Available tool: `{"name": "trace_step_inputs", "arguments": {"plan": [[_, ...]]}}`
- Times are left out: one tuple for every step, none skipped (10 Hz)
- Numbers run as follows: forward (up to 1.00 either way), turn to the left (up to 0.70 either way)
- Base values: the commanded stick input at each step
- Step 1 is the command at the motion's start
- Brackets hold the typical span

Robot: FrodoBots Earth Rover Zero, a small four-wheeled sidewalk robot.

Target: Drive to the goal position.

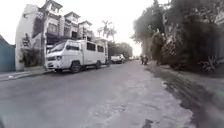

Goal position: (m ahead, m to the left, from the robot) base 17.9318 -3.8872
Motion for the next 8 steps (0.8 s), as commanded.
{"name": "trace_step_inputs", "arguments": {"plan": [[1.0, -0.27], [1.0, -0.38], [1.0, -0.38], [1.0, -0.38], [1.0, -0.38], [1.0, -0.38], [1.0, -0.38], [1.0, -0.25]]}}
